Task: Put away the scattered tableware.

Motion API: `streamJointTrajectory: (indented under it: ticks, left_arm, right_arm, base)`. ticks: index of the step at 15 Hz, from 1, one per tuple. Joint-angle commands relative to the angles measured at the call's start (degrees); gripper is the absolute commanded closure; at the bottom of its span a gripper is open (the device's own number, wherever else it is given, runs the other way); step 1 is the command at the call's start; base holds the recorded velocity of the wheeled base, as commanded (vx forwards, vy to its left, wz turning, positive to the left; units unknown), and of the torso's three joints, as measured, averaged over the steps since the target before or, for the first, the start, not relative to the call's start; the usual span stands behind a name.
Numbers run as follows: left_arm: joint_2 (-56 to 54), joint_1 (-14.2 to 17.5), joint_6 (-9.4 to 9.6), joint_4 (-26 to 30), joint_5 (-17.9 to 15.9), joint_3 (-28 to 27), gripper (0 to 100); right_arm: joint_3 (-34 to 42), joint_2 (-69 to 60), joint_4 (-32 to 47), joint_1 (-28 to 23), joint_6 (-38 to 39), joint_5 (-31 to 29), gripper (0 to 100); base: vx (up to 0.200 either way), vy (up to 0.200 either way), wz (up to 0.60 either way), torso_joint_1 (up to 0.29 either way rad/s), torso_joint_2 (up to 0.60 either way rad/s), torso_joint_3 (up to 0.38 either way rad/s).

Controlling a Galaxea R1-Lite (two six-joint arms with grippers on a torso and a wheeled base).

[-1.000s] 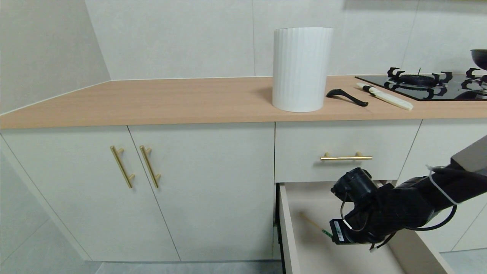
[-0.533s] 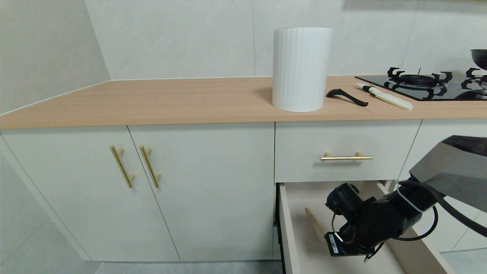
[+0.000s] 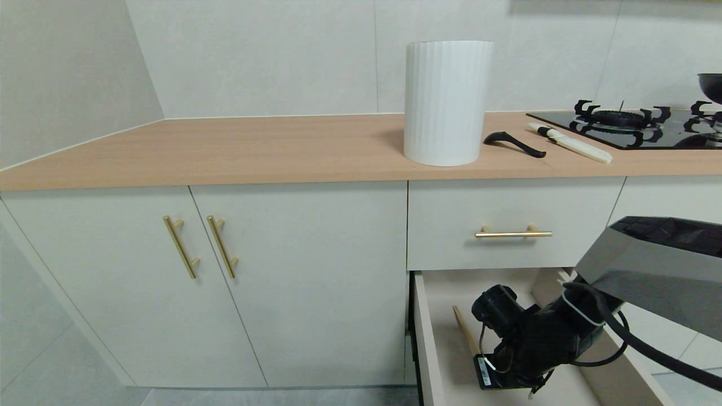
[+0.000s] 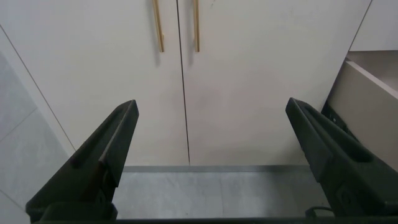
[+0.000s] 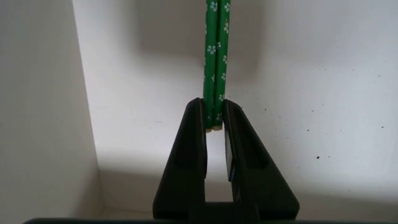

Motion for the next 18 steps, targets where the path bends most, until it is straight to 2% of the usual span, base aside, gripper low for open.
streamJointTrajectory:
  ticks: [1, 7, 8, 15, 18]
  left_arm:
    - [0.00, 0.02, -0.07, -0.01, 0.02, 0.00, 0]
    - [0.00, 0.02, 0.02, -0.01, 0.02, 0.00, 0]
    - [0.00, 0.02, 0.02, -0.01, 0.02, 0.00, 0]
    - [0.00, 0.02, 0.02, -0.01, 0.02, 0.00, 0]
    - [0.00, 0.02, -0.07, -0.01, 0.02, 0.00, 0]
  right_arm:
    - [0.02, 0.20, 0.01, 0.03, 0.00, -0.02, 100]
    - [0.02, 0.29, 0.01, 0.03, 0.00, -0.11, 100]
    - [0.02, 0.29, 0.01, 0.03, 0.00, -0.11, 0]
    - [0.20, -0.06, 0.10, 0.03, 0.00, -0.02, 0]
    - [0.90, -6.22, 1.06, -0.23, 0.00, -0.11, 0]
  base:
    - [0.000, 0.000, 0.00, 0.000, 0.00, 0.000]
    - [0.000, 0.000, 0.00, 0.000, 0.00, 0.000]
    - [0.000, 0.000, 0.00, 0.000, 0.00, 0.000]
    - [0.000, 0.000, 0.00, 0.000, 0.00, 0.000]
    - [0.000, 0.000, 0.00, 0.000, 0.00, 0.000]
